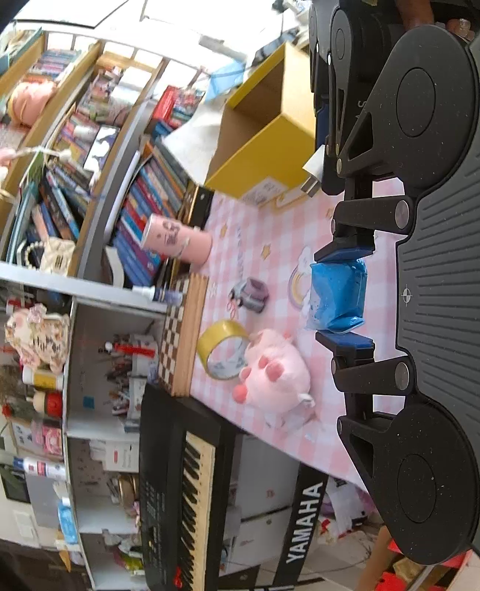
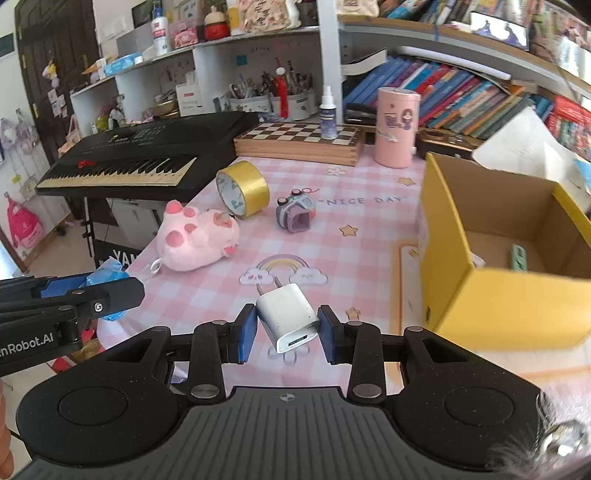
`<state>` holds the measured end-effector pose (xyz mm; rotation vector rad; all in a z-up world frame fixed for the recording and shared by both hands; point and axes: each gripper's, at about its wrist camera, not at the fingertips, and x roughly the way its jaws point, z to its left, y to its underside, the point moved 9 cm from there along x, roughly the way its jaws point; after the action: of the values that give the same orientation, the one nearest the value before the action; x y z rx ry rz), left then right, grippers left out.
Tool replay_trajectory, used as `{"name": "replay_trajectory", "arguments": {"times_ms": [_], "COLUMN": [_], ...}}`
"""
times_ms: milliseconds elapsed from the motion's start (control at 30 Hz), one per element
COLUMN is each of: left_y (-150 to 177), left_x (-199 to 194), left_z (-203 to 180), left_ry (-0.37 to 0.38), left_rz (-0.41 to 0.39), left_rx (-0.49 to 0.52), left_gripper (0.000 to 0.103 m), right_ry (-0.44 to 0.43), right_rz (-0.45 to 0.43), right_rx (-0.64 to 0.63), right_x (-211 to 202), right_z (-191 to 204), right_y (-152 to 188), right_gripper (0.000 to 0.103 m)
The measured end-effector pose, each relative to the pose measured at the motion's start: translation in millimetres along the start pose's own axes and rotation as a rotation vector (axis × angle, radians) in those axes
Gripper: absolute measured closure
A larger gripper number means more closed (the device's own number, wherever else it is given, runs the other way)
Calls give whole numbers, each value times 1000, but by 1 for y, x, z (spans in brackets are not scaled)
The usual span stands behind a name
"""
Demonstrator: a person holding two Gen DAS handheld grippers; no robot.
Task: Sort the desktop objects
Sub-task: 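Lift the blue packet and white charger with both tools toward the yellow box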
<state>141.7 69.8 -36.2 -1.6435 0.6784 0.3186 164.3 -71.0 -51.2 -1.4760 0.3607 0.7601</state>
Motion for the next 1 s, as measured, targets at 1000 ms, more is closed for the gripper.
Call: {"name": "replay_trajectory", "arguments": {"times_ms": [1000], "left_y": [57], "left_x": [-14], "left_z": [-148], "left_ry": [410], "left_rz": [115], "left_rx": [260], "left_gripper": [67], "right_ry": [356], "right_rz": [-10], "right_rx": [358], "right_x": [-122], "right_z": [-106], "right_y": [106], "right_gripper": [70]}}
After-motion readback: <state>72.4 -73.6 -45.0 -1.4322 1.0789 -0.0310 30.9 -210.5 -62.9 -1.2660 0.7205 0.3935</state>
